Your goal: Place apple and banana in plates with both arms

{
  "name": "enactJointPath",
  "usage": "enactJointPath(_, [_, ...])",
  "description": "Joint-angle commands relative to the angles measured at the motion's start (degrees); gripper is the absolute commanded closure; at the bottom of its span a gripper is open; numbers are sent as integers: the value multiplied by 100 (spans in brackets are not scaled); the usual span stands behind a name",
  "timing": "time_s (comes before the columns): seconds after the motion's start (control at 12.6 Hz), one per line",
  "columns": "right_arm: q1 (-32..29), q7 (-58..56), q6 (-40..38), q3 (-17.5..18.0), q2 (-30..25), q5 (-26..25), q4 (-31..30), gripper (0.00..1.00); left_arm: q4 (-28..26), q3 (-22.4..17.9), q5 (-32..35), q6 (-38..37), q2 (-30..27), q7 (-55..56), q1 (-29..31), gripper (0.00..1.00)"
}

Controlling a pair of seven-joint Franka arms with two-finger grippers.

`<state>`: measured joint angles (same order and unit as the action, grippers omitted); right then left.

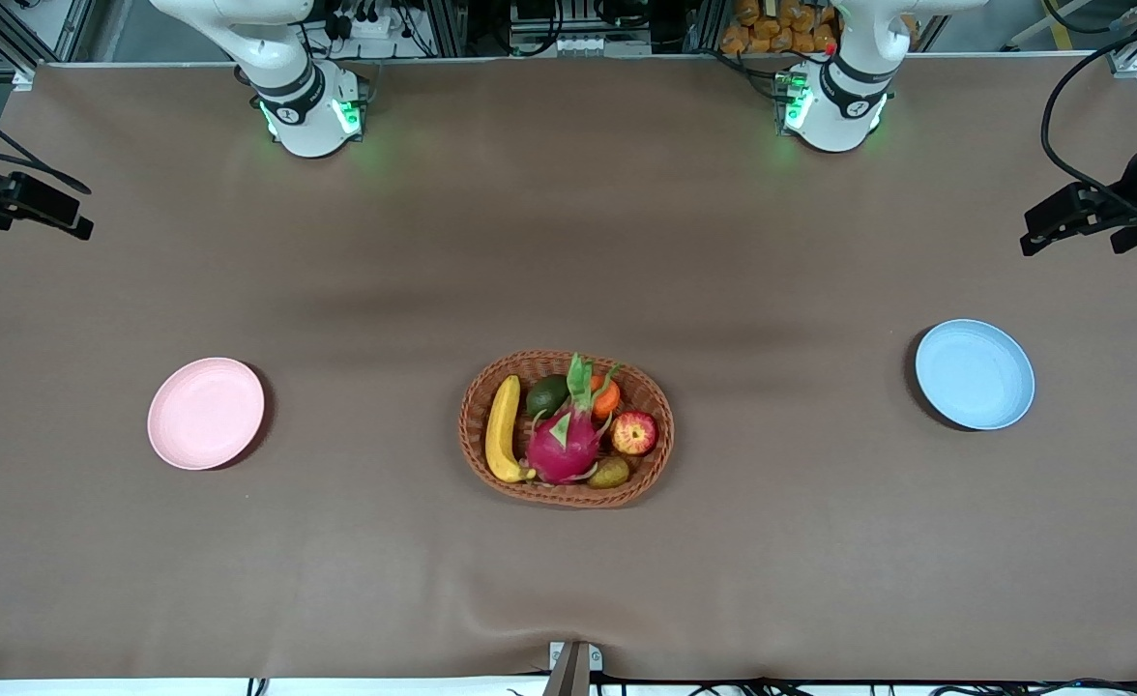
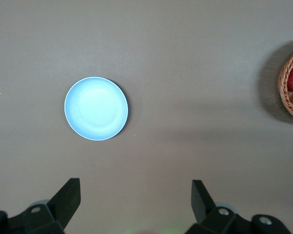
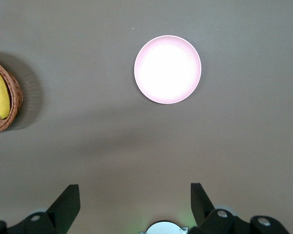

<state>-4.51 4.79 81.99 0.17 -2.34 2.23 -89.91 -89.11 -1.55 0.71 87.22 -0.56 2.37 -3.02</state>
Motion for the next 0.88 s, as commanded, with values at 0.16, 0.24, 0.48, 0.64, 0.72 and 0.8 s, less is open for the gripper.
enactJointPath(0.16, [-111, -14, 18, 54, -83, 103, -106, 0, -10, -4, -18, 32, -6, -9, 3, 0])
enactJointPath(0.24, [-103, -14, 27, 54, -83, 103, -115, 0, -2, -4, -18, 32, -6, 9, 3, 0])
enactJointPath(0.48, [-103, -14, 36, 54, -65, 103, -123, 0, -19, -4, -27, 15, 3, -17, 3, 0])
enactJointPath(0.64, [-103, -14, 10, 54, -56, 103, -150, 0, 7, 5, -18, -3, 12, 26, -23, 0])
enactJointPath(0.72, [-111, -14, 1, 54, -56, 103, -150, 0, 33, 5, -18, -3, 82, 35, -49, 0])
enactJointPath(0.8, [-120, -22, 18, 45, -39, 103, -150, 0, 42, 14, -18, -3, 100, 0, -50, 0])
